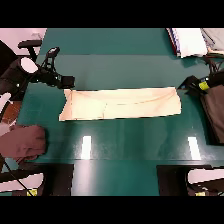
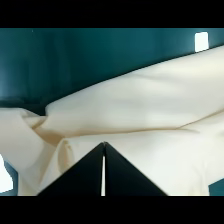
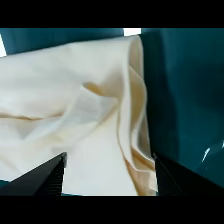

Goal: Fold the shirts.

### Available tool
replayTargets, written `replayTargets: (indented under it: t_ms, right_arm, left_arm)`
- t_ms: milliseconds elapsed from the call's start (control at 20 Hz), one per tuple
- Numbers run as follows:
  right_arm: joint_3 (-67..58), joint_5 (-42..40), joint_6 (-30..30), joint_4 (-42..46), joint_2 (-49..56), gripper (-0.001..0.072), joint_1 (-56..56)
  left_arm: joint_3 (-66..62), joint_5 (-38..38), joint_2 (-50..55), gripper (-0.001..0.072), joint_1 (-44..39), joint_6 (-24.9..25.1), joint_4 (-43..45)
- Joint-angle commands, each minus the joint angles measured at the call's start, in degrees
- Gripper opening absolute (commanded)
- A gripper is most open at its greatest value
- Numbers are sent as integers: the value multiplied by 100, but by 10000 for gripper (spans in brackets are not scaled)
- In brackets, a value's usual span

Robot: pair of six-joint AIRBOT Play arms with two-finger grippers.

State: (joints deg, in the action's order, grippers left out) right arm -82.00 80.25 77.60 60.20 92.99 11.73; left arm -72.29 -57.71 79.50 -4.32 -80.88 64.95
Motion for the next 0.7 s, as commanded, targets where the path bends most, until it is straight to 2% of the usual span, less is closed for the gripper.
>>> replayTargets:
  t_ms: [0, 100, 250, 300, 400, 500, 550, 650]
  right_arm:
    - [623, 92, -234, -90, 98, 630, 468]
    - [918, 66, -452, -387, 293, 629, 525]
    - [1099, -136, -682, -1147, 601, 624, 398]
    - [1095, -219, -728, -1228, 658, 597, 293]
    - [1091, -455, -894, -1231, 656, 370, 46]
    - [1091, -581, -1029, -1235, 535, 69, -79]
    - [1091, -592, -1137, -1274, 400, 16, -94]
    - [1088, -555, -1163, -1281, -13, 15, -94]
  left_arm:
    - [-48, -177, 24, 36, 0, 35, -546]
    - [-7, -66, 37, 35, -92, 33, -861]
    - [22, 251, 96, 26, -494, 28, -859]
    - [22, 330, 144, 26, -669, 4, -859]
    - [20, 570, 317, 25, -1071, -85, -859]
    - [-39, 918, 577, 25, -1453, -173, -874]
    - [-144, 997, 732, 25, -1622, -173, -890]
    - [-525, 1003, 1139, 25, -1945, -170, -887]
